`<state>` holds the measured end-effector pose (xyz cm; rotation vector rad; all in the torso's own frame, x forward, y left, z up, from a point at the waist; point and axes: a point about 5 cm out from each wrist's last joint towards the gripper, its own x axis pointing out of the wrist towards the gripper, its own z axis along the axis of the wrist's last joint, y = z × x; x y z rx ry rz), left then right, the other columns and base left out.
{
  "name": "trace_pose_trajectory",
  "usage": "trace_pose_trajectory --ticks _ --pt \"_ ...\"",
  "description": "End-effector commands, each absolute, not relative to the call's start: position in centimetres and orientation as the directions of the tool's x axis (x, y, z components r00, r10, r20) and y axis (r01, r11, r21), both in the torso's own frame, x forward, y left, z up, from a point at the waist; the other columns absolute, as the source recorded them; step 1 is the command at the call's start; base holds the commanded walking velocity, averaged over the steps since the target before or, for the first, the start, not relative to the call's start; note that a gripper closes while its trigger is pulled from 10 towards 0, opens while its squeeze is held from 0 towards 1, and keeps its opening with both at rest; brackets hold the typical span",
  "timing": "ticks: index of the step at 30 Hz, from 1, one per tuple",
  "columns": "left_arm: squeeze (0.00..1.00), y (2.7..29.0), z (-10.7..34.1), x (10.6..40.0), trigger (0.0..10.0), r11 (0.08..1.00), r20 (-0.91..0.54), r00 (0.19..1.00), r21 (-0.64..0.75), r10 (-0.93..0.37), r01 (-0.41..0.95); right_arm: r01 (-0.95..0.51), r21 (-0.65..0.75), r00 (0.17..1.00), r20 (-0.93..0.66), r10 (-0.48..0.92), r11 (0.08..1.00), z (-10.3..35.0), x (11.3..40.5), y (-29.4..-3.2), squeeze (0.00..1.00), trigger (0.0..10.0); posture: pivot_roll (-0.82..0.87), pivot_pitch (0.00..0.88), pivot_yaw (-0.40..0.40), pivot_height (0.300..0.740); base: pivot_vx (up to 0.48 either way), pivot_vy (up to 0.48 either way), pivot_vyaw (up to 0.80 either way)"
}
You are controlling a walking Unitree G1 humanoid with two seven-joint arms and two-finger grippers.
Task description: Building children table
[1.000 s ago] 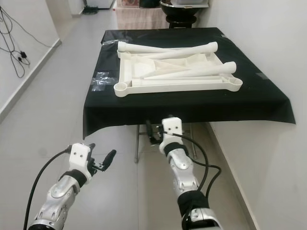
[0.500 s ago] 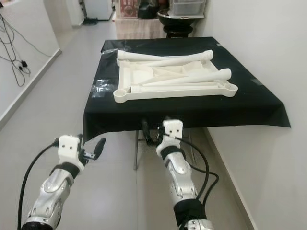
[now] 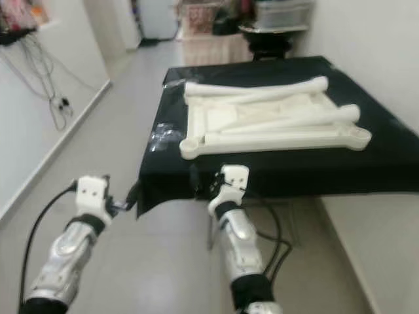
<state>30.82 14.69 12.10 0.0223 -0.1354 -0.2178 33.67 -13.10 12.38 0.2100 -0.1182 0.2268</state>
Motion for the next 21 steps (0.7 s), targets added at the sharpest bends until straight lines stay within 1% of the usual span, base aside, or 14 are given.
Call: trace_pose_trajectory --ticks 1,6,16,19,21 --pt "0.00 14.1 11.7 30.8 10.0 0.973 0.109 0.966 0.036 -0.232 0.230 -0.234 0.208 0.968 0.136 0.209 0.950 12.4 33.7 -13.3 0.00 10.0 -0.09 0.000 0.088 0.740 0.300 0.000 0.00" --pt "0.00 14.0 11.9 30.7 10.0 0.971 0.111 0.965 0.037 -0.238 0.235 -0.241 0.203 0.966 0.145 0.214 0.949 12.6 33.6 -13.4 0.00 10.0 -0.09 0.000 0.088 0.740 0.307 0.000 0.00" --pt "0.00 13.4 13.0 30.8 10.0 0.967 0.143 0.957 0.032 -0.254 0.252 -0.276 0.141 0.940 0.247 0.236 0.951 15.6 34.3 -13.9 0.00 10.0 -0.09 0.000 0.088 0.740 0.306 0.000 0.00" --pt "0.00 13.4 13.0 30.8 10.0 0.967 0.143 0.957 0.032 -0.254 0.252 -0.276 0.141 0.940 0.247 0.236 0.951 15.6 34.3 -13.9 0.00 10.0 -0.09 0.000 0.088 0.740 0.307 0.000 0.00" --pt "0.00 13.4 14.0 31.1 10.0 0.966 0.174 0.950 0.031 -0.259 0.258 -0.296 0.102 0.918 0.305 0.253 0.950 17.8 34.8 -14.1 0.00 10.0 -0.08 0.000 0.091 0.740 0.306 0.000 0.00"
